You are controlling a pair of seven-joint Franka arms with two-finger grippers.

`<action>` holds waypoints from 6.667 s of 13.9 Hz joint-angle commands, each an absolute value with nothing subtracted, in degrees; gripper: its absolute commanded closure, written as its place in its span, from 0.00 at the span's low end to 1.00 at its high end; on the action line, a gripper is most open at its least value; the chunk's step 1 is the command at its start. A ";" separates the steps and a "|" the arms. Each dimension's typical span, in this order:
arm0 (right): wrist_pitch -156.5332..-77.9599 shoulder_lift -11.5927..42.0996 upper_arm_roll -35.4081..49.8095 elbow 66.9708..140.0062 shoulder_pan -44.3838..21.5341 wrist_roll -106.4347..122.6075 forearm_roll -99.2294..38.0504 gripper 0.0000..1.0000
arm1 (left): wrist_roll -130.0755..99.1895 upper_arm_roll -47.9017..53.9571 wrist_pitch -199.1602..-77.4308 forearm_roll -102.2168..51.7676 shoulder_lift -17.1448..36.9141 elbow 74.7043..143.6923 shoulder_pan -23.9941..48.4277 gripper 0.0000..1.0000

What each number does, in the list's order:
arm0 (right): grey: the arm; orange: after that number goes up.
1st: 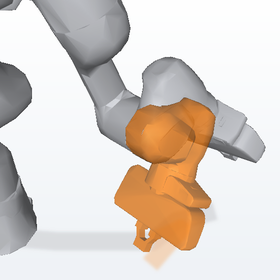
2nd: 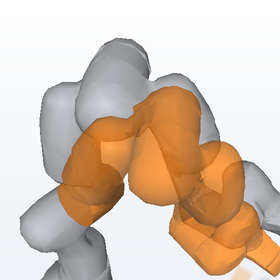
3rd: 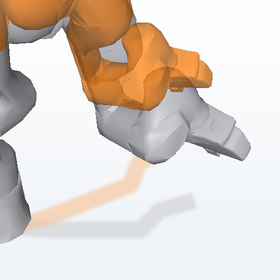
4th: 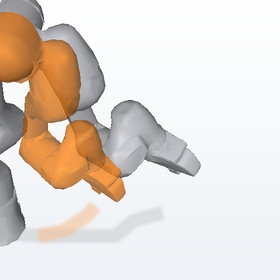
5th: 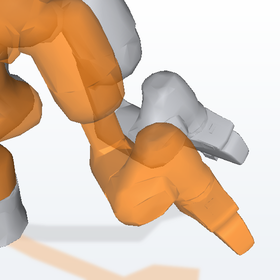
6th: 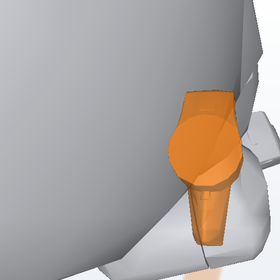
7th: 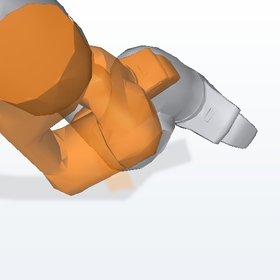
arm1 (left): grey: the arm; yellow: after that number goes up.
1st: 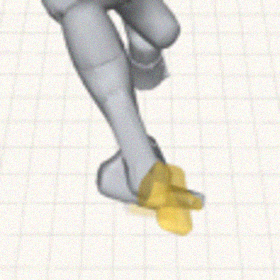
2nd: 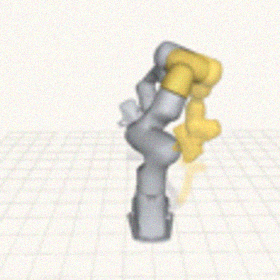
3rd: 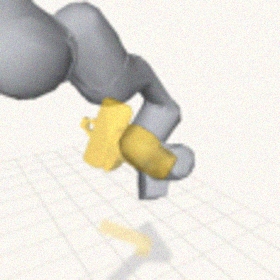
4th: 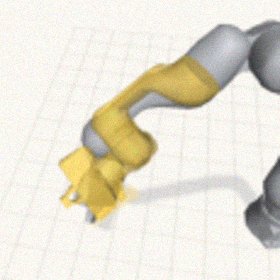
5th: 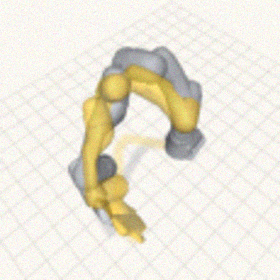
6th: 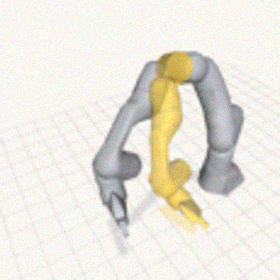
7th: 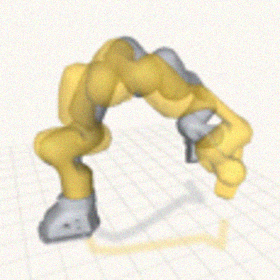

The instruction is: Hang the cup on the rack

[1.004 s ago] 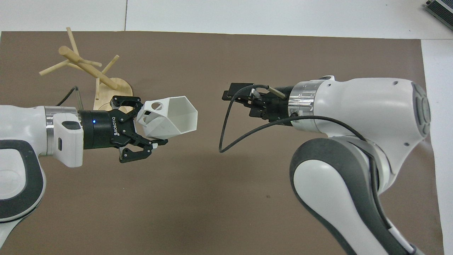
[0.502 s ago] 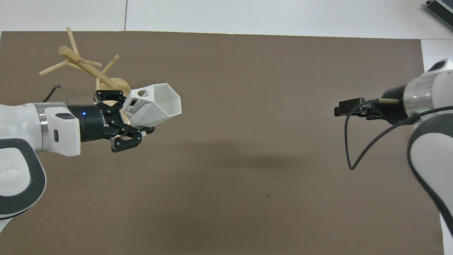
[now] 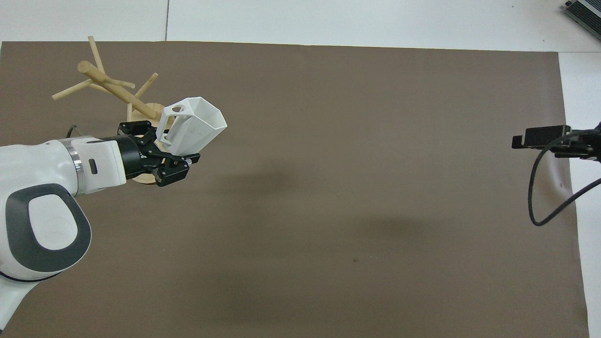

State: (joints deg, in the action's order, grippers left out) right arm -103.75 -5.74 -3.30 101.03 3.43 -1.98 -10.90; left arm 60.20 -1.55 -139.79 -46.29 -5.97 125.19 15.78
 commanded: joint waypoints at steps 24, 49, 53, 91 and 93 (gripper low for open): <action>-104.94 -9.49 2.46 111.44 2.99 -9.23 -2.99 0.00 | 28.31 -1.67 -151.44 -27.77 0.35 121.20 14.77 1.00; -105.03 -9.23 2.29 110.04 3.08 -8.96 -2.99 0.00 | 12.13 -2.20 -148.71 -27.77 2.37 121.64 9.58 1.00; -104.94 -9.23 2.29 110.13 3.16 -8.96 -2.99 0.00 | 12.04 -2.20 -148.19 -27.77 2.37 121.38 9.58 0.00; -105.03 -9.23 2.29 110.13 3.16 -8.88 -2.99 0.00 | 11.25 -2.20 -88.42 -1.67 -0.53 89.83 4.75 0.00; -104.94 -9.23 2.29 110.13 3.16 -8.88 -2.99 0.00 | 11.07 -2.20 -88.42 -1.67 -0.79 89.56 4.75 0.00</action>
State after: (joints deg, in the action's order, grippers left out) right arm -104.83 -8.52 2.21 109.72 2.62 -9.65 -1.90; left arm 11.98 -2.47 -88.21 -2.68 0.75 88.47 4.89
